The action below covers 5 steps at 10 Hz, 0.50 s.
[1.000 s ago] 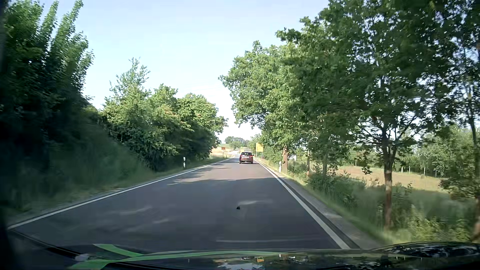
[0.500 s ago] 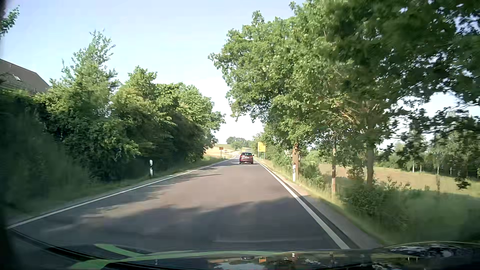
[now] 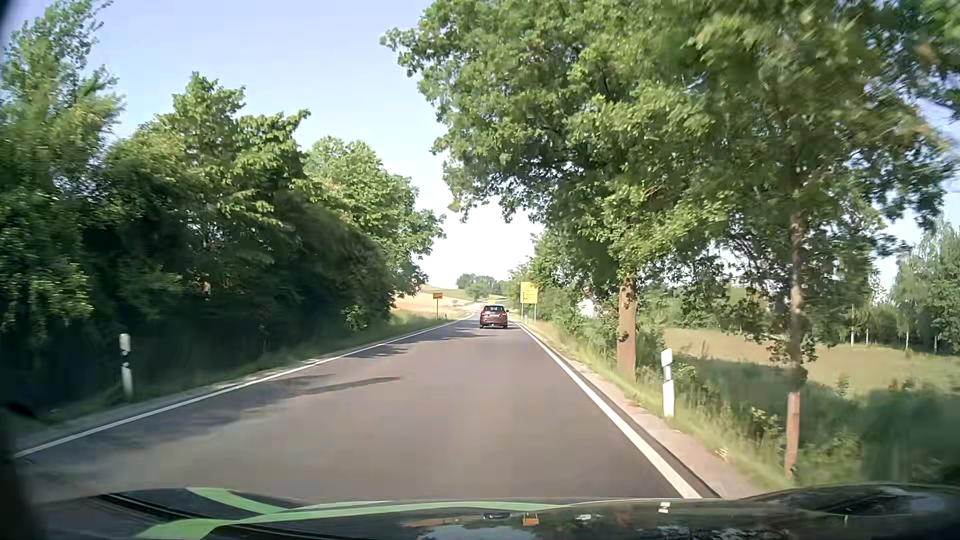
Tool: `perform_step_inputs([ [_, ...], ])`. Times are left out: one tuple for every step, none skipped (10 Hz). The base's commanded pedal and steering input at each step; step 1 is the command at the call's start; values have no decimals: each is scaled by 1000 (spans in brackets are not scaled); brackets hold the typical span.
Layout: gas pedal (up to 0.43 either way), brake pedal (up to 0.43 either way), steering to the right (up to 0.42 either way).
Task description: Follow the waypoints while adhering to traffic rules and regulations
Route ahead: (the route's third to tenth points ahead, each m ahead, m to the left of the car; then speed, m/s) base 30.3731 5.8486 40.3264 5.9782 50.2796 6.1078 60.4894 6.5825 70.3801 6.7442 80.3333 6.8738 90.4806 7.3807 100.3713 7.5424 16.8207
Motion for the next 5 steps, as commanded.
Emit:
perform_step_inputs([
  [118, 0, -6],
  [59, 0, -6],
  [0, 0, -6],
  [0, 0, -6],
  [8, 0, -6],
])
